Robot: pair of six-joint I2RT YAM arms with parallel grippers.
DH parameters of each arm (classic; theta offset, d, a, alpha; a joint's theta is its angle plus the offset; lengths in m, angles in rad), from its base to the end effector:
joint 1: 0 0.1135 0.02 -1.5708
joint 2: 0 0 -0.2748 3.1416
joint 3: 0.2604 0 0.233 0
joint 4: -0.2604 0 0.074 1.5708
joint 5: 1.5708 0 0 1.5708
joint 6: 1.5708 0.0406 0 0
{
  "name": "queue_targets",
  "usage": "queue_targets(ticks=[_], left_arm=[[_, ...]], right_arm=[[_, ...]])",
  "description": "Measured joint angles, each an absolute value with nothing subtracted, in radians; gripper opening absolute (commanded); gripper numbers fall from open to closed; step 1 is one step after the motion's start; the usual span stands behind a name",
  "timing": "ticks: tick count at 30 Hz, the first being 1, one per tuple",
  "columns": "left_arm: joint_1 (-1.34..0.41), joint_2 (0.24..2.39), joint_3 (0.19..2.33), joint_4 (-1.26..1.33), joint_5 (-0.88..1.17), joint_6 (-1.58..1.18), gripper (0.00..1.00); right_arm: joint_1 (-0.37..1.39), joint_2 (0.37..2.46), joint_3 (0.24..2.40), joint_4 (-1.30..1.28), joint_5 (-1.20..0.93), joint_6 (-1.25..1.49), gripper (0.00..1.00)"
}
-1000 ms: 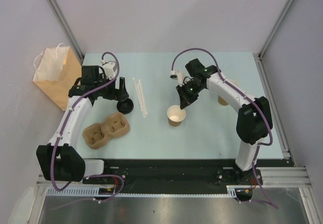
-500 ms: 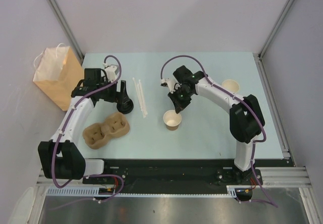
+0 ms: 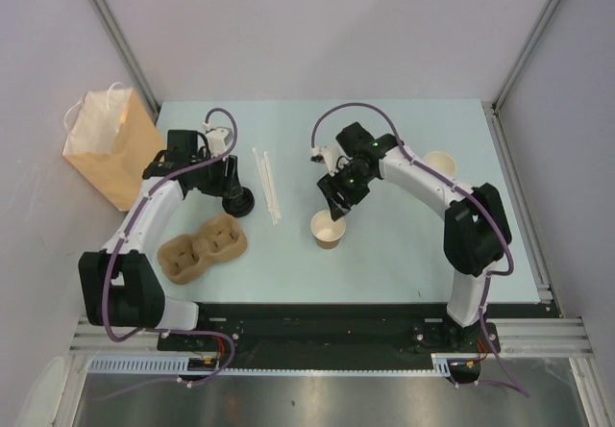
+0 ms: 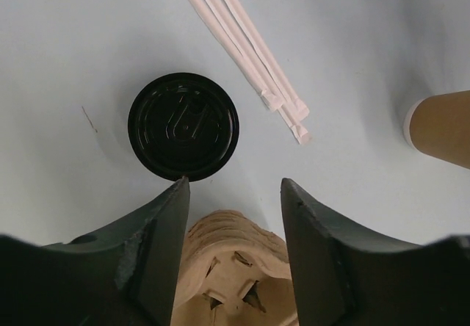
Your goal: Pack the takeout coffee
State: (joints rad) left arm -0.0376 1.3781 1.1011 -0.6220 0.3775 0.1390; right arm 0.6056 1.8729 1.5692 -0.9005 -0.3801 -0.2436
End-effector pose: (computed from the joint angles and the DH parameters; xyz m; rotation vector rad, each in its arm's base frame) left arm 0.2691 -0.0251 0.2919 0.3746 2.3990 -0.4193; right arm 0.2994 0.2256 0.2615 -1.2380 2.4972 0.6200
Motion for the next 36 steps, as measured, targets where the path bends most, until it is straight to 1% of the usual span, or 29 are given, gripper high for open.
queue_targets(ticks=[7, 12, 22, 30, 36], left_arm=[[-0.069, 1.475, 1.101, -0.615, 0.368, 0.160, 0.58], [-0.114, 1.546, 1.102, -0.606, 0.346, 0.167, 0.55], [-0.158, 1.658, 1.117, -0.584, 0.289, 0.167, 0.50], [-0.159, 1.691, 1.137, -0.562, 0.262, 0.168, 0.45], [-0.159, 1.717, 1.141, -0.554, 0.256, 0.169, 0.43]], right_arm=[[0.519, 1.780, 1.614, -0.918, -0.442, -0.244, 0.68], [0.469, 1.753, 1.622, -0.921, -0.472, -0.245, 0.69], [0.465, 1.754, 1.622, -0.928, -0.506, -0.244, 0.69], [0.461, 1.755, 1.622, -0.930, -0.518, -0.244, 0.69], [0.451, 1.757, 1.622, -0.930, -0.530, -0.243, 0.68]])
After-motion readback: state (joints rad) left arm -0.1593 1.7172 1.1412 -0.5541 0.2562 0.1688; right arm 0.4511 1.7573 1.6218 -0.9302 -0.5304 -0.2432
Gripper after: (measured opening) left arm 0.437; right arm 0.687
